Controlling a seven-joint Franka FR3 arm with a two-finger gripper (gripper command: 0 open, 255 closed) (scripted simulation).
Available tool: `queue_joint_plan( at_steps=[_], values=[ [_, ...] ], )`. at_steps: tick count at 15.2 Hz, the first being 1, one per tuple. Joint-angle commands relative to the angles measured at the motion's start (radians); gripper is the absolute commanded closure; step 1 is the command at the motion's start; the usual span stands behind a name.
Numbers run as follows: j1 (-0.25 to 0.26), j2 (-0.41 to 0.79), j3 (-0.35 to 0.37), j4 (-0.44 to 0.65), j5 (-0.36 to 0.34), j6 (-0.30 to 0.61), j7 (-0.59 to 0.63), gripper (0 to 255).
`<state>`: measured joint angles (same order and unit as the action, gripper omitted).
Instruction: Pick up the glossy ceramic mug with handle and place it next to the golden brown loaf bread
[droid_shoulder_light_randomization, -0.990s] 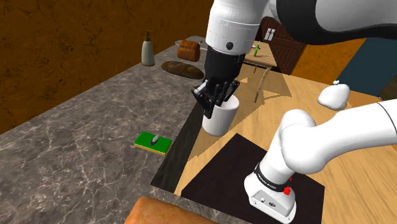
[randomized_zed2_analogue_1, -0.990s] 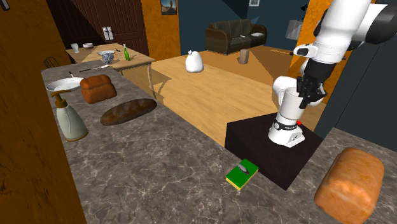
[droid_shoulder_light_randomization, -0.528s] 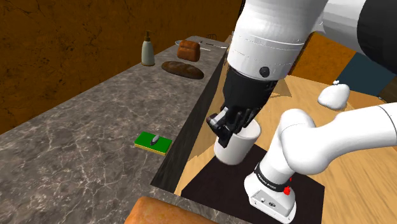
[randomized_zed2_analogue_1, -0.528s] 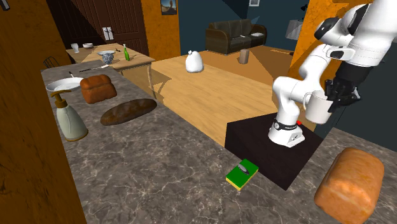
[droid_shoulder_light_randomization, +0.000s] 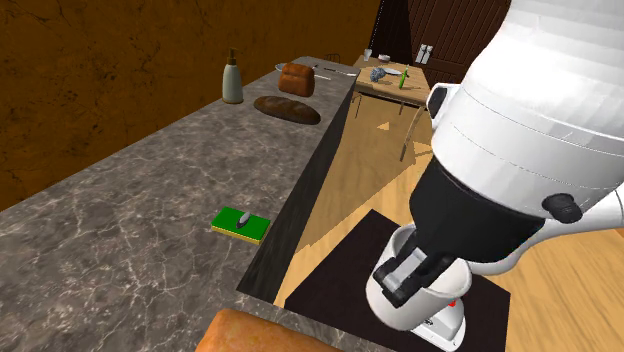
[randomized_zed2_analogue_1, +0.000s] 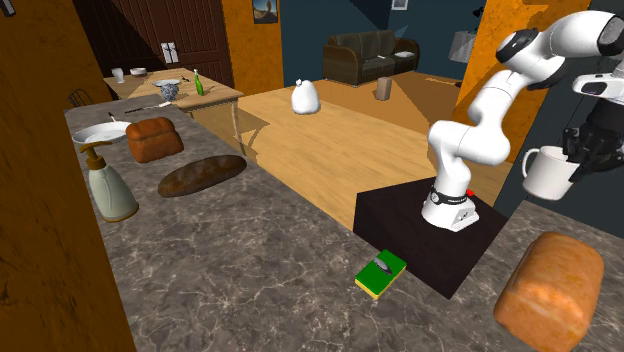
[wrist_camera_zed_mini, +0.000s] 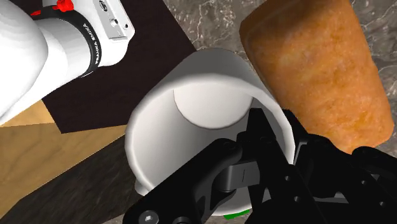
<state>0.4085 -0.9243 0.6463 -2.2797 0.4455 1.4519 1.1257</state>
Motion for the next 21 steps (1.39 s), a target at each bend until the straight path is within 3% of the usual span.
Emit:
queue_joint_plan(
  at_steps=[1, 8, 14, 21],
  values=[
    [0.005, 0.005, 0.044, 0.026, 0.032, -0.005, 0.049, 255],
    [-0.005, 0.041, 0.203, 0.16, 0.127, -0.025, 0.219, 255],
    [-0.059, 0.092, 0.356, 0.31, 0.188, -0.033, 0.362, 255],
    [-0.044, 0.062, 0.39, 0.218, 0.223, 0.039, 0.346, 255]
  ],
)
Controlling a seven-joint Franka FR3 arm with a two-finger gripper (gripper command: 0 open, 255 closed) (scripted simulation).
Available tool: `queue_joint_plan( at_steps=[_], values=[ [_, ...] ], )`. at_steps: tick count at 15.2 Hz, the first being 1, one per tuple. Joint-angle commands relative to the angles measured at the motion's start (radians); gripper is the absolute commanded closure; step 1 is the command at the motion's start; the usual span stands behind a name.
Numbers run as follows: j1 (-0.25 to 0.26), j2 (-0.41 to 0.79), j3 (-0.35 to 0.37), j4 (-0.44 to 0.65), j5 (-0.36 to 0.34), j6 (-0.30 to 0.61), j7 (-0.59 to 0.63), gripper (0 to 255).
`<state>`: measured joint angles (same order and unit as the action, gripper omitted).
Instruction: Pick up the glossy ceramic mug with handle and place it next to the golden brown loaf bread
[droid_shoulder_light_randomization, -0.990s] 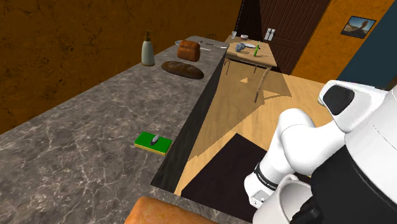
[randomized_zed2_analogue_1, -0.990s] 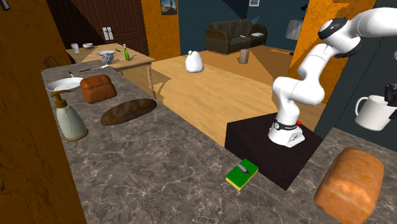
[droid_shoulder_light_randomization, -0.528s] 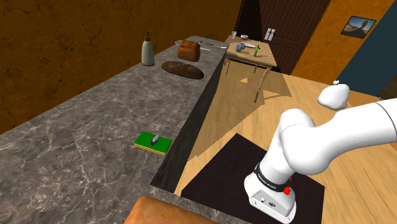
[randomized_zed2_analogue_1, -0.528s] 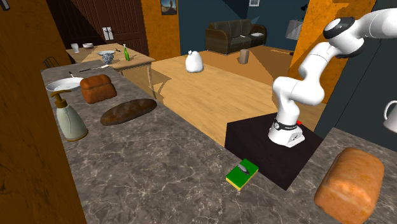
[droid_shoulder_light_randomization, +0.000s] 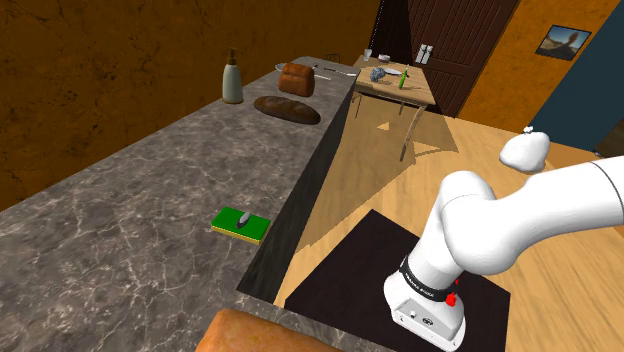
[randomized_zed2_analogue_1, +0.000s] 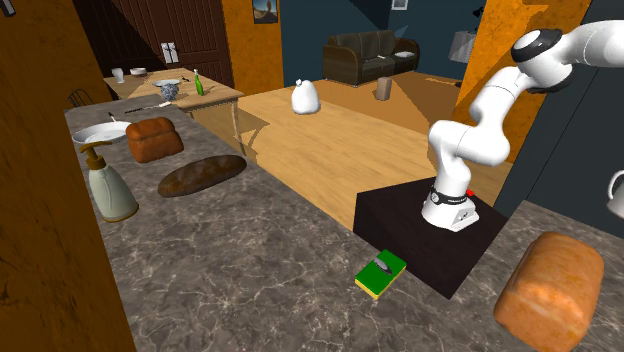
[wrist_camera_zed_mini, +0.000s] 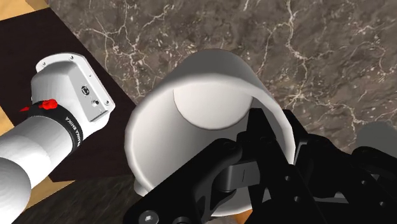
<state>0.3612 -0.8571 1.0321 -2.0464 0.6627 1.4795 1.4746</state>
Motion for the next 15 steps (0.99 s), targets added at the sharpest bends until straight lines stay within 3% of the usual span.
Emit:
queue_joint_plan(
  at_steps=[1, 15],
  values=[
    [0.005, -0.009, 0.01, -0.028, 0.011, 0.022, -0.005, 255],
    [0.015, -0.042, 0.11, -0.18, 0.092, 0.169, -0.033, 255]
  ],
)
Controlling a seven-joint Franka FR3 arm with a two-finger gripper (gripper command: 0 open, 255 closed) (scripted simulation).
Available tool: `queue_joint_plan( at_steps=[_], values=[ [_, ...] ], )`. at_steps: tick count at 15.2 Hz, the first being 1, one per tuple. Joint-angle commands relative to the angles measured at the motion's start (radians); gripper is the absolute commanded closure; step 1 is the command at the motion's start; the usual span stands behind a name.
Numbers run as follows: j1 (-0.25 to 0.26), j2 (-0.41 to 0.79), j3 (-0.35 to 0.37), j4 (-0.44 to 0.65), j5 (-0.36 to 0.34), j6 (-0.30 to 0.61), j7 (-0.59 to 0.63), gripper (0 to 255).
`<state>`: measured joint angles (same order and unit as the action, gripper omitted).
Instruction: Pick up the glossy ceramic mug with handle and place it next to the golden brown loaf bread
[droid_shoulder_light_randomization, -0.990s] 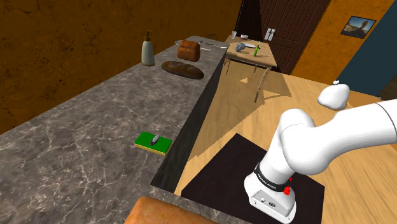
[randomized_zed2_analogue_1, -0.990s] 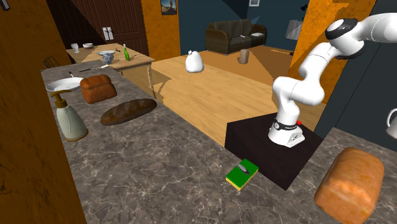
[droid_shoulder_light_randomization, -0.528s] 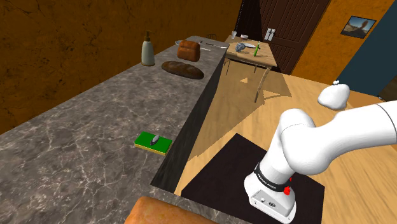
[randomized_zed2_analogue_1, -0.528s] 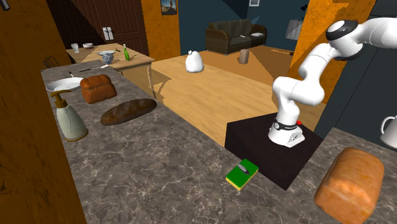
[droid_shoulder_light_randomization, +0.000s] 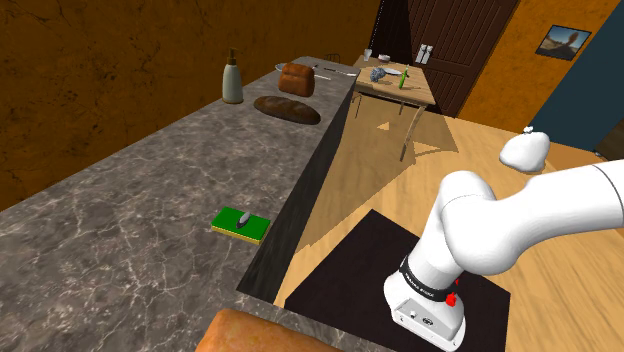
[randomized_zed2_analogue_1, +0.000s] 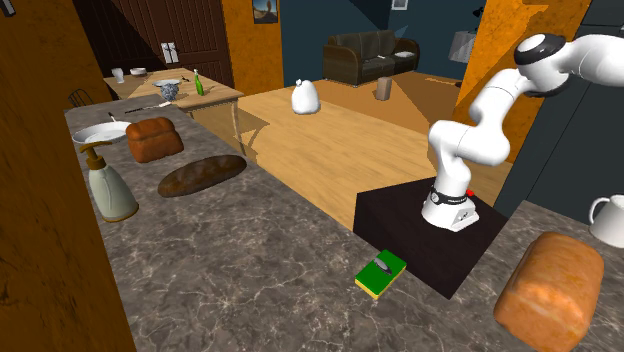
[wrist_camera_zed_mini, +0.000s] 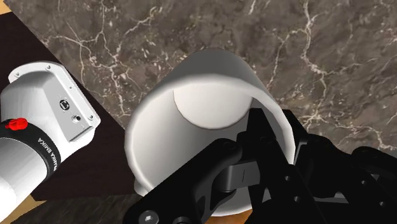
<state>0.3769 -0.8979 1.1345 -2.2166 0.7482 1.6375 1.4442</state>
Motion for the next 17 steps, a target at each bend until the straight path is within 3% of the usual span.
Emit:
queue_joint_plan(
  at_steps=[1, 17],
  values=[
    [-0.001, -0.003, 0.017, -0.02, 0.013, 0.022, -0.005, 255],
    [-0.033, -0.007, 0.186, -0.14, 0.127, 0.195, -0.039, 255]
  ],
)
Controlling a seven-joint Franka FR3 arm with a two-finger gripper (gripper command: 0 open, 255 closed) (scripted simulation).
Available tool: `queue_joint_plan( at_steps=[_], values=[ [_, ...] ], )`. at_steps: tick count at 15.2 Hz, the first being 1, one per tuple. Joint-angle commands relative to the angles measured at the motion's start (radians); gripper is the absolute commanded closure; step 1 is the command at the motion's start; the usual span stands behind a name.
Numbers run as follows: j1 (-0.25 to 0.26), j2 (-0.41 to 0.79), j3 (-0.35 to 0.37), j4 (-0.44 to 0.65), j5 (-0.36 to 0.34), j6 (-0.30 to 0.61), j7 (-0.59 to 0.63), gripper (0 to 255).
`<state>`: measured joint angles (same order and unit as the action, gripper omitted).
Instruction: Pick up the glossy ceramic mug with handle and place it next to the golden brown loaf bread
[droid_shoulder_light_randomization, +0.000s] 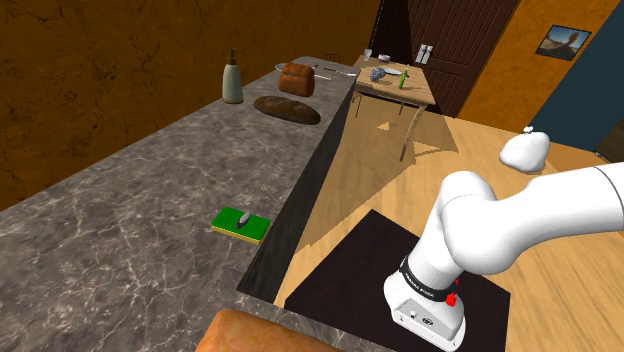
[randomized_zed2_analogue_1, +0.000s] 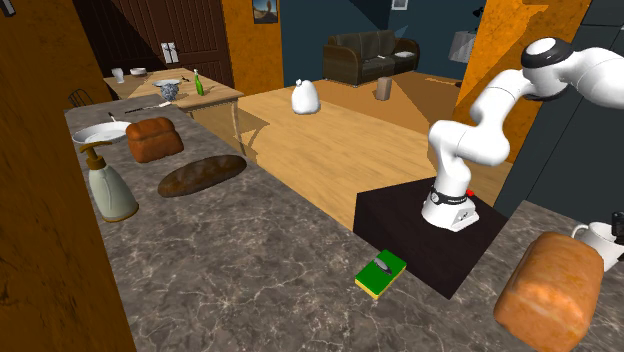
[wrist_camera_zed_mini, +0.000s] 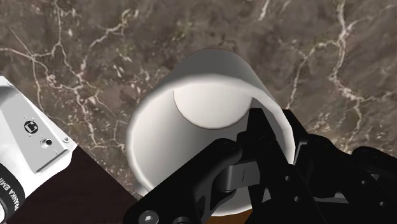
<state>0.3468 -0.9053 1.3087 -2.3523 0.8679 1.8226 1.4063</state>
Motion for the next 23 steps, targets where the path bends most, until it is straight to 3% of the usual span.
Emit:
queue_joint_plan(
  at_steps=[1, 10, 11, 16, 20, 23],
  values=[
    [-0.007, 0.001, 0.024, -0.01, 0.015, 0.021, -0.003, 255],
    [-0.011, 0.001, 0.035, -0.014, 0.022, 0.029, -0.005, 255],
    [-0.011, 0.001, 0.035, -0.014, 0.022, 0.029, -0.005, 0],
    [-0.011, 0.001, 0.035, -0.014, 0.022, 0.029, -0.005, 0],
    [0.011, 0.003, -0.068, 0.056, -0.05, -0.072, 0.02, 0],
    [0.011, 0.003, -0.068, 0.056, -0.05, -0.072, 0.02, 0]
  ],
)
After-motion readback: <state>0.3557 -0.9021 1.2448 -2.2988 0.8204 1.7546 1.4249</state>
